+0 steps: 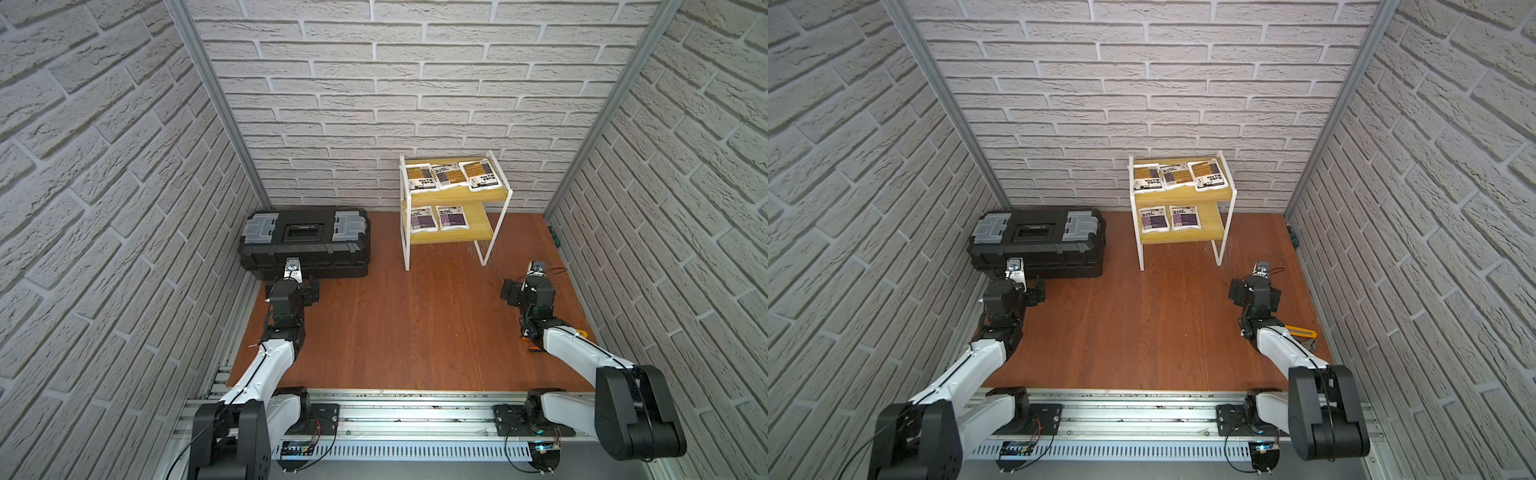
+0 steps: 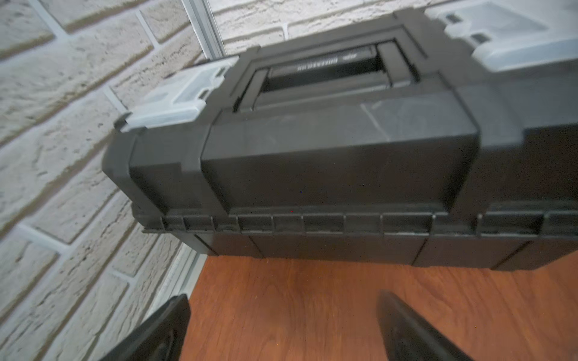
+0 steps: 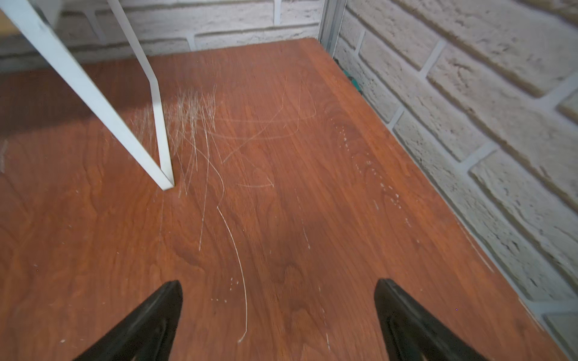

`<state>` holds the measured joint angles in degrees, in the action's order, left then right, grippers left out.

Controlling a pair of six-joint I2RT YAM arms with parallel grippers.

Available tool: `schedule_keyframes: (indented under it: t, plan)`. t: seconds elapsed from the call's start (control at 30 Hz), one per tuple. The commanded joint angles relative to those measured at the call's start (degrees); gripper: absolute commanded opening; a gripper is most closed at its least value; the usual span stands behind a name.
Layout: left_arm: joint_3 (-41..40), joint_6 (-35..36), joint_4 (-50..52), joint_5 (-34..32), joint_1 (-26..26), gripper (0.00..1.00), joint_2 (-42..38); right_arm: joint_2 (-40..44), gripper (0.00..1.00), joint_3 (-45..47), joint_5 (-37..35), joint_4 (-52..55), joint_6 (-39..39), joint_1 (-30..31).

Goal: Place the bagged coffee beans on the shelf by color
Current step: Reset both arms

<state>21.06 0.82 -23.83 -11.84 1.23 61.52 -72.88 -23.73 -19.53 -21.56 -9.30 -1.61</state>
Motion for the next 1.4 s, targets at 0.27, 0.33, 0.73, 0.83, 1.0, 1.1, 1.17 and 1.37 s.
schedule_keyframes:
  t: [0.27, 0.33, 0.73, 0.83, 1.0, 1.1, 1.17, 1.37]
  plan:
    - [0.24, -1.03, -26.09, 8.57, 2.32, 0.99, 24.96, -16.45, 1.00, 5.46, 9.55, -38.57, 8.25, 1.61]
    - [0.68, -0.78, -28.22, 9.47, 2.46, 0.98, 27.52, -13.13, 1.00, 2.62, 9.53, -27.48, 8.99, 2.29]
    - [2.37, -1.43, -23.92, 11.27, 3.51, 0.99, 27.40, -14.04, 1.00, 1.33, 8.98, -27.04, 8.76, 2.22]
    - [2.14, -1.35, -24.60, 11.12, 3.42, 0.98, 27.39, -14.00, 1.00, 1.32, 8.98, -26.97, 8.72, 2.22]
    - [1.89, -1.08, -24.85, 10.43, 2.98, 0.99, 27.18, -13.93, 1.00, 1.30, 8.98, -26.62, 8.75, 2.21]
    - [1.88, -1.08, -24.83, 10.47, 2.99, 0.99, 27.25, -13.91, 1.00, 1.14, 8.98, -26.34, 8.72, 2.22]
    - [1.88, -1.08, -24.86, 10.43, 2.99, 0.99, 27.25, -14.08, 1.00, 1.05, 8.98, -26.23, 8.77, 2.23]
    - [1.88, -1.08, -24.86, 10.49, 2.99, 0.98, 27.24, -14.34, 1.00, 0.47, 9.42, -25.48, 8.60, 2.06]
